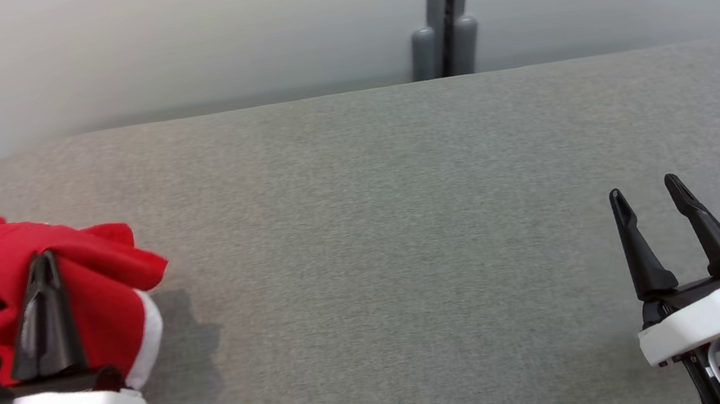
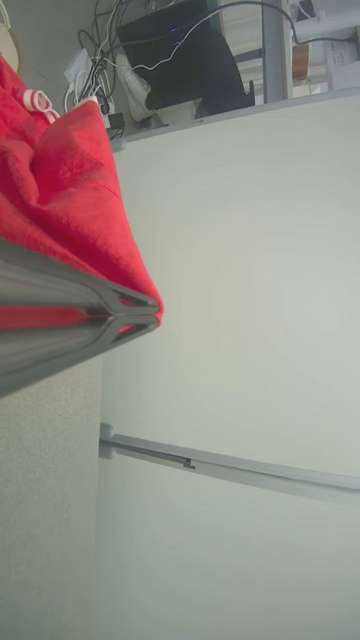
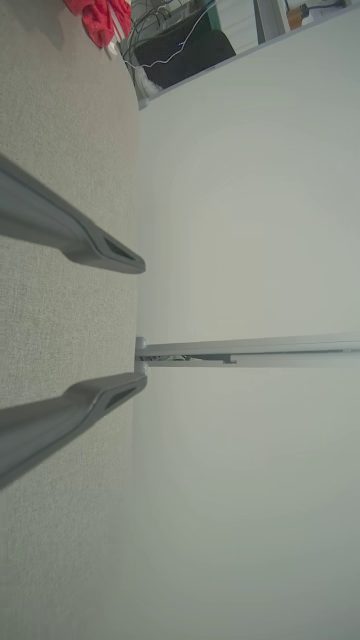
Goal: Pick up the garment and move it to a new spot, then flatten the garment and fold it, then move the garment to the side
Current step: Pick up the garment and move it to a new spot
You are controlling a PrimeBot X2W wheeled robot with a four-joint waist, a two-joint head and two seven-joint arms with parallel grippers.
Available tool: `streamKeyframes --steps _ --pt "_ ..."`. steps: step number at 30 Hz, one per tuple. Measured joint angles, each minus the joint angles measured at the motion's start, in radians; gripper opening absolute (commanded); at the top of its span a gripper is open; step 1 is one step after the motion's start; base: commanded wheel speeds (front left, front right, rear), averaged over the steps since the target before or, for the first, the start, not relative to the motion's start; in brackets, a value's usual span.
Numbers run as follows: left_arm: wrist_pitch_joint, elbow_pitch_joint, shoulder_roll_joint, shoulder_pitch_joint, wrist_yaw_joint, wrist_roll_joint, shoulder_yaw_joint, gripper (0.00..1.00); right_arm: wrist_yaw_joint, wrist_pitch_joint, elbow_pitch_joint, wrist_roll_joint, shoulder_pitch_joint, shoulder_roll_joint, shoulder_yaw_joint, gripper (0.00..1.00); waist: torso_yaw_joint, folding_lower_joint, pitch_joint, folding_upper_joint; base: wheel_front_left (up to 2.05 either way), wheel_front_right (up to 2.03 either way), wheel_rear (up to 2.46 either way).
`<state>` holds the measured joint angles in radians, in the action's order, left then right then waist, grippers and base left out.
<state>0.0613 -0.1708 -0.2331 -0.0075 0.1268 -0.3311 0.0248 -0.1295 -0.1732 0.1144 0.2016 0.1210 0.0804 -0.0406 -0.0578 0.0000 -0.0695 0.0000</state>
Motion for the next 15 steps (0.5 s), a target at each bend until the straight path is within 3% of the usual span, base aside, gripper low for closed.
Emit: streamKeyframes --steps 5,15 --pt "-0.022 -0.041 0.017 -0.068 -0.035 0.017 -0.090 0.00 0.000 0.009 -0.031 0.000 -0.005 -0.005 0.010 1.00 0.065 0.0000 -0.013 0.0000 0.00 0.00 0.00" --pt "-0.044 0.047 0.124 -0.288 -0.170 0.052 -0.373 0.00 0.000 -0.004 -0.036 0.020 0.008 -0.019 0.020 1.00 0.191 0.0000 -0.097 0.0000 0.00 0.00 0.00"
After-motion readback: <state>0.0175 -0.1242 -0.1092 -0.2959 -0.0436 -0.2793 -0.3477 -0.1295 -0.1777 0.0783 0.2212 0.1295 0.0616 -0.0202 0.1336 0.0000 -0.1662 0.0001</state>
